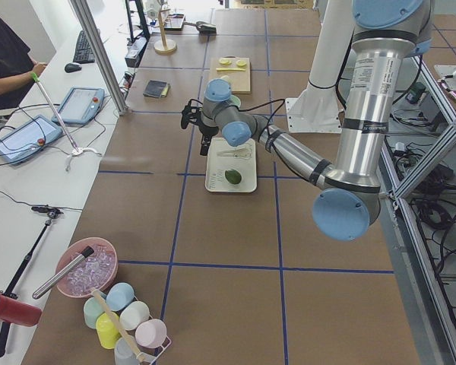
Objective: Put spoon and bun in bowl
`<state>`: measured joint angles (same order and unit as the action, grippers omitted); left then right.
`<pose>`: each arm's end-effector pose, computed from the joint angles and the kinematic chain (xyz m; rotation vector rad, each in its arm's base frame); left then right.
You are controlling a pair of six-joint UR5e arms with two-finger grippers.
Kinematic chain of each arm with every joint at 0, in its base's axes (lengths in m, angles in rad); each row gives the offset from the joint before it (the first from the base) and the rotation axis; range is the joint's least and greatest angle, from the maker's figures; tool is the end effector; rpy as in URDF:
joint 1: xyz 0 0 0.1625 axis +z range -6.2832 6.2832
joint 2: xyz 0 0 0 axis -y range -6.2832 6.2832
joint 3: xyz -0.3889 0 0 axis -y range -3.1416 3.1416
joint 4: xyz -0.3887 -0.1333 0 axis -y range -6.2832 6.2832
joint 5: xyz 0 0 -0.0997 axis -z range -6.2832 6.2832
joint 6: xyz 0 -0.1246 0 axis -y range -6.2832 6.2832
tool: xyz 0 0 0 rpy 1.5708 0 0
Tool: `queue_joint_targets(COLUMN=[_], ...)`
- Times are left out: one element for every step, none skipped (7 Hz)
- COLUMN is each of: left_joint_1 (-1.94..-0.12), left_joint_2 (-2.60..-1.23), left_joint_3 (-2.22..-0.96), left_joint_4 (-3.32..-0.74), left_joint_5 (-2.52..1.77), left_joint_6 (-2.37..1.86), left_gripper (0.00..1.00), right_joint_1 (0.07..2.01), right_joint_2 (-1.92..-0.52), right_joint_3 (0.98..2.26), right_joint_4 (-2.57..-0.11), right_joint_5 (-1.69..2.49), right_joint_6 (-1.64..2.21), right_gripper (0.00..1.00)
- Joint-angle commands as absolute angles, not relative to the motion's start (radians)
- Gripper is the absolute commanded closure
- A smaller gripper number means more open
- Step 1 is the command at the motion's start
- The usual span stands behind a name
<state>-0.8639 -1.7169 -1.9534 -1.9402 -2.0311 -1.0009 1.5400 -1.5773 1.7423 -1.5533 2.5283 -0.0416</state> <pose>0.2925 -0.4625 0.3428 0.2557 0.9447 -0.0635 0.0162 -0.4927 0.5400 0.1736 -0.9545 -0.1540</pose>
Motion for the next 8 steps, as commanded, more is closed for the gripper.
queue_joint_targets(left_joint_1=[-0.676, -0.635, -0.605, -0.586, -0.565, -0.552, -0.545, -0.545], left_joint_2=[-1.779, -1.813, -1.828, -1.83, -1.83, -1.838, -1.847, -1.848], left_joint_3=[-1.887, -1.841, -1.824, -1.806, -1.799, -1.798, -1.789, -1.786], left_joint_4=[-1.942, -1.944, -1.942, -1.944, -1.944, -1.944, -1.942, -1.942], left_joint_5=[-1.835, -1.806, -1.783, -1.782, -1.767, -1.76, -1.756, -1.756], left_joint_6=[-1.196, -1.238, -1.259, -1.272, -1.291, -1.293, -1.293, -1.293], left_gripper=[0.08, 0.1, 0.11, 0.13, 0.16, 0.19, 0.23, 0.26], right_joint_1=[1.539, 1.539, 1.533, 1.525, 1.525, 1.523, 1.525, 1.525], right_joint_2=[-1.56, -1.542, -1.526, -1.516, -1.509, -1.509, -1.509, -1.509], right_joint_3=[1.747, 1.749, 1.753, 1.753, 1.755, 1.755, 1.755, 1.755], right_joint_4=[-1.549, -1.551, -1.551, -1.551, -1.551, -1.551, -1.551, -1.551], right_joint_5=[2.534, 2.536, 2.534, 2.533, 2.533, 2.531, 2.531, 2.531], right_joint_6=[0.057, 0.073, 0.086, 0.113, 0.129, 0.129, 0.129, 0.13], right_gripper=[0.0, 0.0, 0.0, 0.0, 0.0, 0.0, 0.0, 0.0])
